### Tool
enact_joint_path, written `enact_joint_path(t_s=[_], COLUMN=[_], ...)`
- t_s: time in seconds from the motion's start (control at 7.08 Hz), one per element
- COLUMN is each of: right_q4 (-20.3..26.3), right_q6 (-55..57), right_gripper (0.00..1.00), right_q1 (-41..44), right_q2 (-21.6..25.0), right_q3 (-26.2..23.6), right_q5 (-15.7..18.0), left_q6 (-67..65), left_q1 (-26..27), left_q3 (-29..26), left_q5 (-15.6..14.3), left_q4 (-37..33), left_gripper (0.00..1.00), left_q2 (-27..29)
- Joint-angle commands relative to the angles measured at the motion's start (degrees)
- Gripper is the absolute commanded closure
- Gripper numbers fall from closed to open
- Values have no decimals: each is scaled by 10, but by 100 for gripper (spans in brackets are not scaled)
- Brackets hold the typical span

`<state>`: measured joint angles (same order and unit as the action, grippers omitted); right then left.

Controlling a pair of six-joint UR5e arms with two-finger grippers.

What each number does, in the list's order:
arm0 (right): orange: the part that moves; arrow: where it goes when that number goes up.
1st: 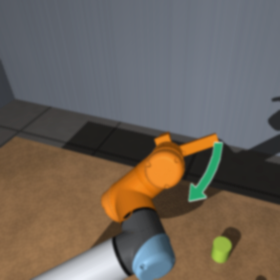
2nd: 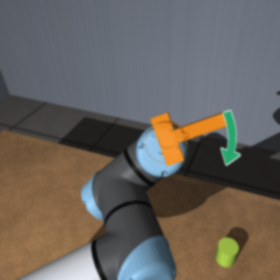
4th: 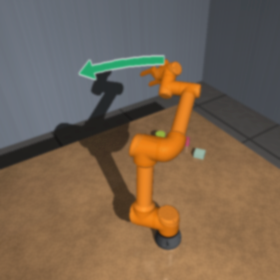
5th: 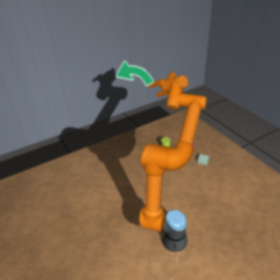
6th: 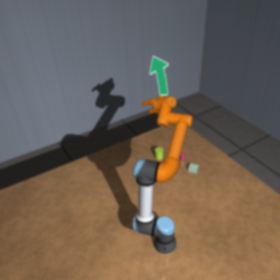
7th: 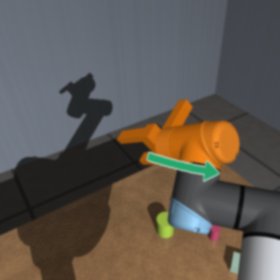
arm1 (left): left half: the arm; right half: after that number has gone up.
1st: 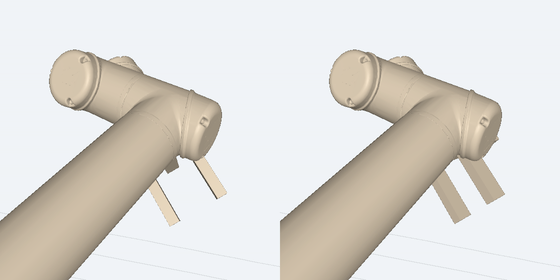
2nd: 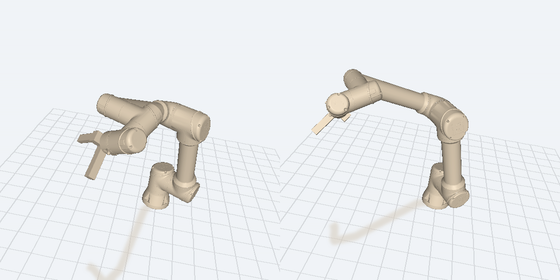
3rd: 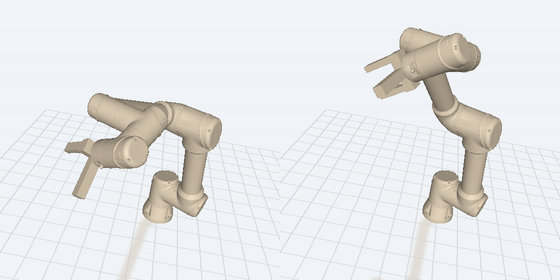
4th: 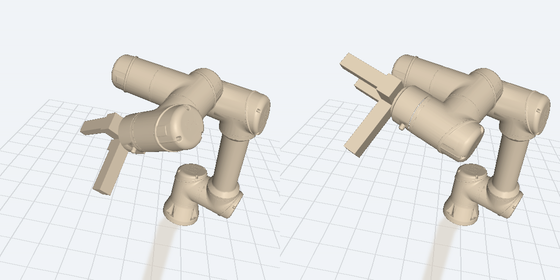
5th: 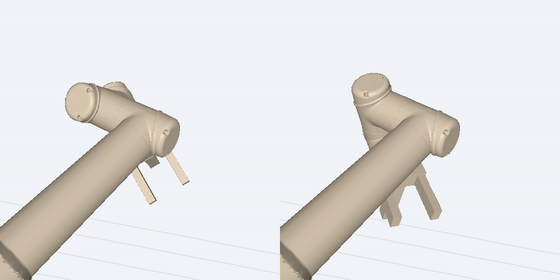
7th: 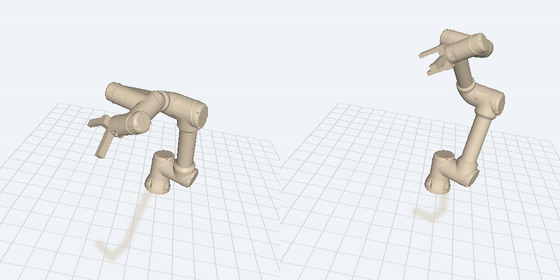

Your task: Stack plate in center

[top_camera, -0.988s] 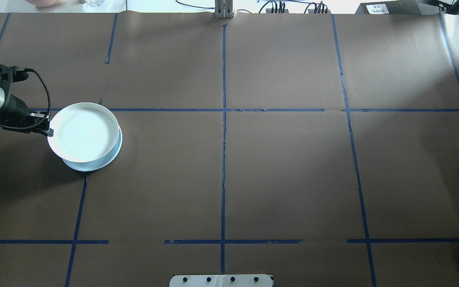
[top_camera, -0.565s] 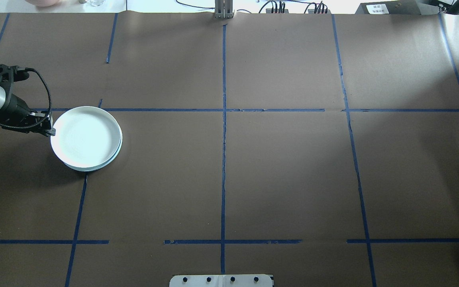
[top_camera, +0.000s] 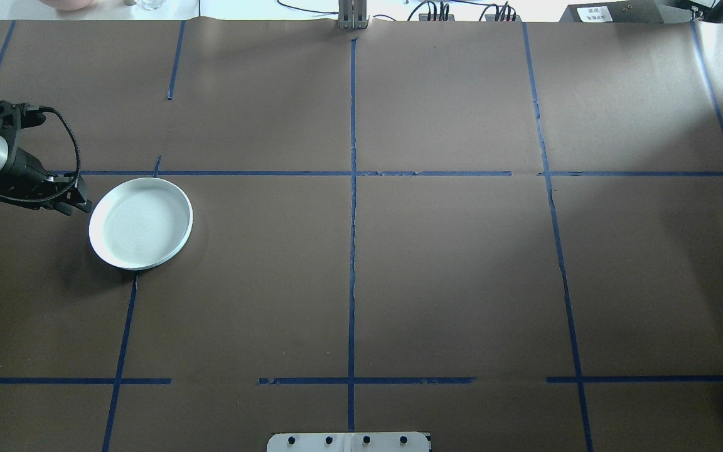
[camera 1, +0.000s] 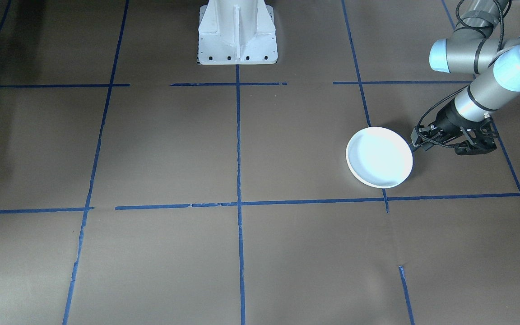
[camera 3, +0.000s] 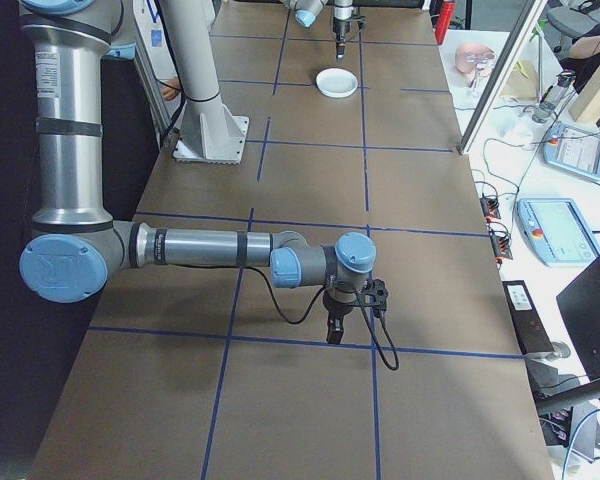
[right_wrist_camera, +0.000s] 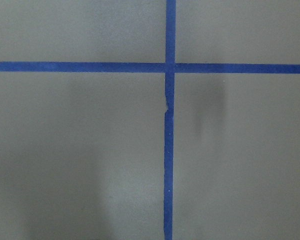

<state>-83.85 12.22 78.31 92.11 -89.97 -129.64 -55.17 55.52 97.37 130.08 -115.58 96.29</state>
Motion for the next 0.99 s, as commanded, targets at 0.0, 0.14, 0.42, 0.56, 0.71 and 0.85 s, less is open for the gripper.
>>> enact_joint_path(t_s=[0.0, 0.14, 0.42, 0.56, 0.71, 0.85], right_q4=[0, 0, 0, 0, 0, 0], right_q6=[0, 0, 0, 0, 0, 0], right_gripper=[0, 0, 0, 0, 0, 0], right_q1=[0, 0, 0, 0, 0, 0], right_q2=[0, 0, 0, 0, 0, 0], right_q3=[0, 0, 0, 0, 0, 0], right_q5=[0, 0, 0, 0, 0, 0], left_q6=[53, 109, 225, 286, 354, 445], left_q1=[49, 76, 134, 175, 219, 278], left_q3=[4, -2, -9, -40, -82, -118], left_q5=[11, 23, 29, 30, 30, 30], left_q4=[8, 15, 16, 16, 25, 46], left_gripper=[53, 48, 44, 43, 40, 35], left_q2=[-8, -20, -74, -81, -81, -77])
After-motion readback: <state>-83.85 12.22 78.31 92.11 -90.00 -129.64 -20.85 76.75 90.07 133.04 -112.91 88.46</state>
